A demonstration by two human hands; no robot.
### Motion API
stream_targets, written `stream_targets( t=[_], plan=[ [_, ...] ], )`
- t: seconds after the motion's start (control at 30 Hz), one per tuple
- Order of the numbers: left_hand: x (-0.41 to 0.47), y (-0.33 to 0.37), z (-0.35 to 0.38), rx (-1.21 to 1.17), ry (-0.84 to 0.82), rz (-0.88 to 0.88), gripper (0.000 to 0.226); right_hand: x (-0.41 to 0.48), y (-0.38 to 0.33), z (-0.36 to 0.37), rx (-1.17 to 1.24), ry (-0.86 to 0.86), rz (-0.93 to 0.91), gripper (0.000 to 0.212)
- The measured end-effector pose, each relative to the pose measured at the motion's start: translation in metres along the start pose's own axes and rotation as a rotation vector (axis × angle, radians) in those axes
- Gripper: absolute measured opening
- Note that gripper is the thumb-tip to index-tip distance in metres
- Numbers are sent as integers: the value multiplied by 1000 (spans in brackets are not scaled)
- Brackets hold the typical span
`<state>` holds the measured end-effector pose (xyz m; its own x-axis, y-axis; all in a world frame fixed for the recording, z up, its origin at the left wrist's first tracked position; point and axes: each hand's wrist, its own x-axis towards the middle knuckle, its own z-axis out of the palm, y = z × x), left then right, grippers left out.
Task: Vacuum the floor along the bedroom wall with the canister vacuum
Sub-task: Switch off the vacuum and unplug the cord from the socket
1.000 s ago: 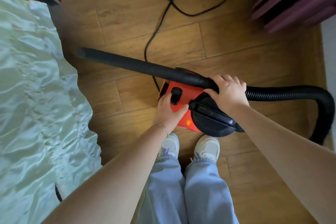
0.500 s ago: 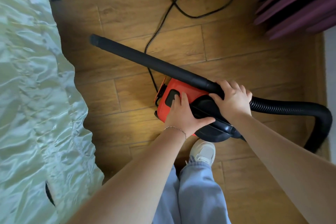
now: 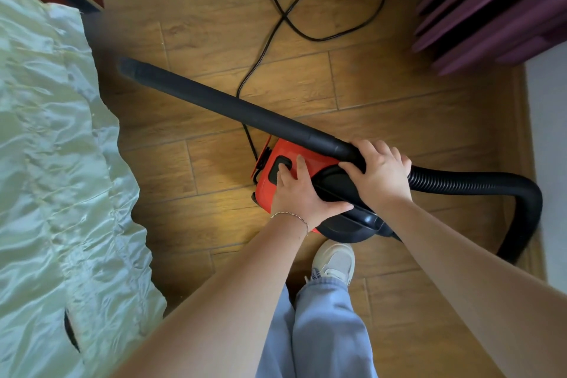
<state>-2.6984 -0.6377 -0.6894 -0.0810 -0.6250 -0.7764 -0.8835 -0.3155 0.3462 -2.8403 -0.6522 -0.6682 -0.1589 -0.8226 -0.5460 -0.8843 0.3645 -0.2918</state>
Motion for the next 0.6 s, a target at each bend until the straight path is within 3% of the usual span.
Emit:
stream_targets(
  t=[0.6],
  plan=[
    [21, 1, -9, -59, -107, -40, 125, -9, 5, 5, -11, 6, -35, 43]
  ],
)
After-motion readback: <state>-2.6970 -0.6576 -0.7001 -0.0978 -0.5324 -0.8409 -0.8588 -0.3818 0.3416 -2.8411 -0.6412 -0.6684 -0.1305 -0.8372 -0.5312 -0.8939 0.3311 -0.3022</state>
